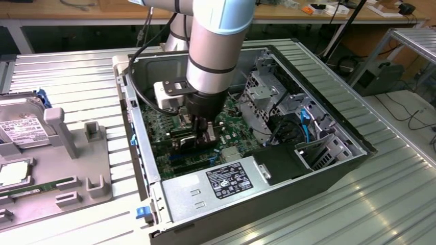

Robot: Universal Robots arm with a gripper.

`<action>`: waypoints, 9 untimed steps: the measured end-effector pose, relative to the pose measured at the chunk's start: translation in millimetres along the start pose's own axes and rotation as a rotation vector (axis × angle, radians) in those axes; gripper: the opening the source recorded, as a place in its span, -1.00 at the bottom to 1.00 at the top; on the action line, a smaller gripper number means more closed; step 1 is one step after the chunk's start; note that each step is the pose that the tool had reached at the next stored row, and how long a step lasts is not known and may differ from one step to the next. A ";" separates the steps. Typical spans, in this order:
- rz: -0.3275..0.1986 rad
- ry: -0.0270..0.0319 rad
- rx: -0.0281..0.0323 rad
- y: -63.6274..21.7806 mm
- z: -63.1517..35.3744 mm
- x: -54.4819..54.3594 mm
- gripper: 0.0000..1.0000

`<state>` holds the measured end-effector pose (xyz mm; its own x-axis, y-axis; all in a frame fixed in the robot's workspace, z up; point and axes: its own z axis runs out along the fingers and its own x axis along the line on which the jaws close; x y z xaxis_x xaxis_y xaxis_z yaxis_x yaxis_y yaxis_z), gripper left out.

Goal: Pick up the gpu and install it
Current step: 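Insert the gpu into the slot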

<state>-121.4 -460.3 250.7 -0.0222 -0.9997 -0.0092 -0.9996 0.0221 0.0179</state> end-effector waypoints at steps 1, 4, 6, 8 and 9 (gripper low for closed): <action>0.000 -0.0001 -0.0002 0.6 0.4 0.0 -0.46; 0.000 0.0001 -0.0002 0.8 0.8 0.0 -0.46; 0.000 0.0005 0.0002 1.1 1.8 0.1 -0.46; 0.000 -0.0001 0.0005 1.1 2.1 0.0 -0.46; 0.000 -0.0001 0.0007 1.1 2.1 0.0 -0.46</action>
<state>-122.5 -460.3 248.6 -0.0224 -0.9997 -0.0093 -0.9996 0.0223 0.0173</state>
